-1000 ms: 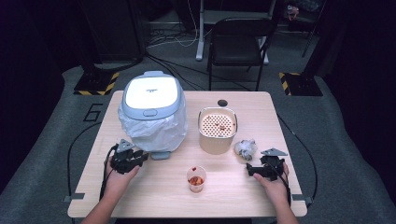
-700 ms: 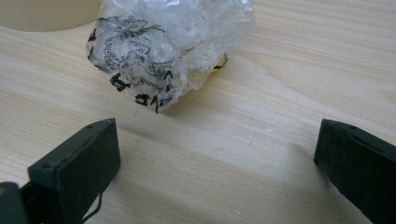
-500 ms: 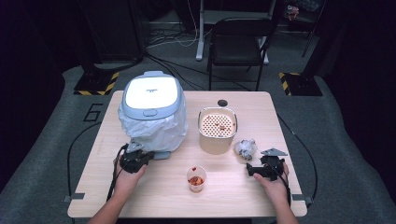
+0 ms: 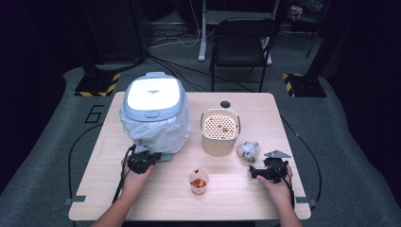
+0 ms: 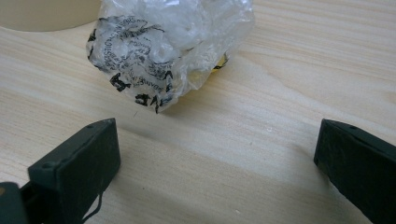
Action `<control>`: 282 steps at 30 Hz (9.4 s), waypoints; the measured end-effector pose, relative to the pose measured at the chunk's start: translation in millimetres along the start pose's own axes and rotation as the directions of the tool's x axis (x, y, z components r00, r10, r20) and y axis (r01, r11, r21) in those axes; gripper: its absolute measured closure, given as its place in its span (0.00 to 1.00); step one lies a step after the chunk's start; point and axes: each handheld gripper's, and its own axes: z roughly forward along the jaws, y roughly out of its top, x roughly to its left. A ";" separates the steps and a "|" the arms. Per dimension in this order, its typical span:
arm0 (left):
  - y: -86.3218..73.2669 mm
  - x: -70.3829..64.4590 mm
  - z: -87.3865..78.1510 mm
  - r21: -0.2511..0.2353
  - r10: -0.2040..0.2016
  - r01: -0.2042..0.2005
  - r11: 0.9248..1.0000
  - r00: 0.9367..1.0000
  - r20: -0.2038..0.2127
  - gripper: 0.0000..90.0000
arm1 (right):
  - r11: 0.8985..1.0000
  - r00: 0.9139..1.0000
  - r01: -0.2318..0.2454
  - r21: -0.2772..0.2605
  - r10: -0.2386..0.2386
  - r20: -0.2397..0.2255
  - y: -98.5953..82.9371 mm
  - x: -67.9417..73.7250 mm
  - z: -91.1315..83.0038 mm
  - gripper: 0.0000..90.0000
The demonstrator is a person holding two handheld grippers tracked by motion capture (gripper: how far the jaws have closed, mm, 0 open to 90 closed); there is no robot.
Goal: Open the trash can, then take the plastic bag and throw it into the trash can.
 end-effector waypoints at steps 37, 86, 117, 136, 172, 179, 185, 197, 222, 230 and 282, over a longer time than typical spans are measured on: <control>-8.9 0.8 10.5 0.064 0.001 -0.001 0.998 1.000 -0.004 1.00 | 1.000 1.000 -0.011 0.000 0.011 0.002 -0.1 1.4 -2.7 0.05; -7.6 7.0 9.3 0.070 0.046 -0.047 0.996 0.999 0.019 1.00 | 0.996 0.997 0.082 0.022 -0.082 -0.006 69.1 30.9 28.0 0.05; -8.1 5.5 10.1 0.058 0.045 -0.046 0.997 0.999 0.017 1.00 | 0.993 0.992 0.119 0.017 -0.118 -0.047 55.6 34.9 33.7 0.64; -7.4 4.3 10.2 0.062 0.050 -0.051 0.997 0.999 0.009 1.00 | 0.997 0.985 0.062 -0.035 -0.067 -0.158 88.1 21.6 -32.3 0.72; -8.1 7.0 9.4 0.063 0.047 -0.049 0.997 0.999 0.028 1.00 | 0.967 0.924 0.209 -0.143 -0.244 -0.294 183.2 70.4 -97.7 0.72; -8.2 7.0 9.6 0.061 0.047 -0.049 0.997 0.998 0.028 1.00 | 0.957 0.903 0.235 -0.169 -0.280 -0.325 201.4 90.2 -98.4 0.72; -8.0 6.8 9.3 0.065 0.047 -0.049 0.997 0.999 0.026 1.00 | 0.947 0.883 0.258 -0.190 -0.311 -0.352 216.6 106.4 -98.0 0.72; -8.1 7.3 9.7 0.060 0.045 -0.047 0.997 0.999 0.029 1.00 | 0.933 0.852 0.288 -0.216 -0.353 -0.387 247.5 137.4 -96.8 0.72; -8.0 7.8 10.0 0.058 0.055 -0.056 0.997 0.998 0.027 1.00 | 0.907 0.794 0.331 -0.261 -0.417 -0.443 286.1 197.8 -77.3 0.71; -7.8 8.1 9.5 0.062 0.051 -0.053 0.997 0.998 0.031 1.00 | 0.902 0.784 0.324 -0.285 -0.425 -0.453 296.2 215.6 -66.7 0.71; -8.3 8.8 7.7 0.072 0.050 -0.052 0.996 0.998 0.034 1.00 | 0.919 0.852 0.308 -0.246 -0.381 -0.358 322.9 272.3 -5.4 0.18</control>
